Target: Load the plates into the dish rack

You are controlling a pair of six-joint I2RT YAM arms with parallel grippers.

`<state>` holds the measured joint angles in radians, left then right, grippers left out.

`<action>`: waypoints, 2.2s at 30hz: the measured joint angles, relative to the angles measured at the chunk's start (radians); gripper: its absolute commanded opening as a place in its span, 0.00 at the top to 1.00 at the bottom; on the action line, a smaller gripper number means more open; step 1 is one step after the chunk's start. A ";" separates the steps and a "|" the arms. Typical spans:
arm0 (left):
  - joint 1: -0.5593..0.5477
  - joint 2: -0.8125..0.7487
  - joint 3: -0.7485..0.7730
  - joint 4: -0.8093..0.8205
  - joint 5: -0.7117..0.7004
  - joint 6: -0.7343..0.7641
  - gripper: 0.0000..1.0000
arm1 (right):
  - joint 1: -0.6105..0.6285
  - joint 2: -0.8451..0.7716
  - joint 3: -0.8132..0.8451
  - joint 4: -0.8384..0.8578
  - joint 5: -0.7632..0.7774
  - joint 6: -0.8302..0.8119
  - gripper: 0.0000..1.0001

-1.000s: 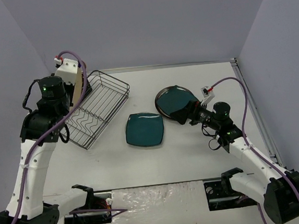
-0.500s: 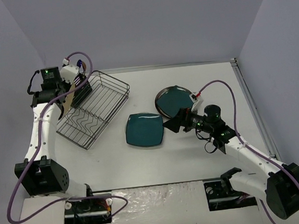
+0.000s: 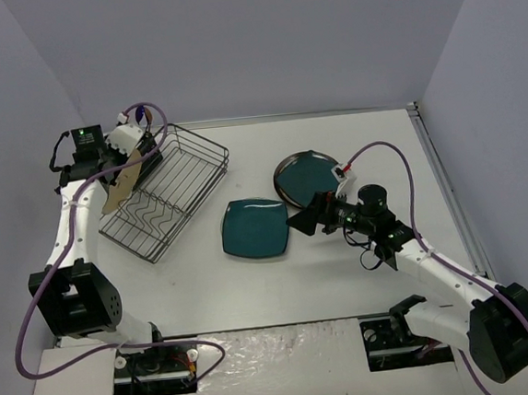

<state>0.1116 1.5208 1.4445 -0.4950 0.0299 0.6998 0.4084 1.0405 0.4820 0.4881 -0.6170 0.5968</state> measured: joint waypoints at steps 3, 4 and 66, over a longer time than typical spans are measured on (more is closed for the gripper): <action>0.009 0.012 -0.025 0.006 0.026 0.008 0.99 | 0.001 0.000 0.000 0.000 0.000 0.000 0.00; 0.012 0.014 -0.035 0.011 0.034 0.008 0.97 | 0.002 0.000 0.000 0.000 0.000 -0.001 0.00; -0.167 -0.909 -0.680 0.039 0.260 -0.996 0.03 | 0.331 0.347 0.059 -0.119 0.522 0.279 0.37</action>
<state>-0.0554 0.6119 0.7643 -0.4556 0.2899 -0.2958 0.7397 1.3876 0.5411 0.3693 -0.0950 0.8757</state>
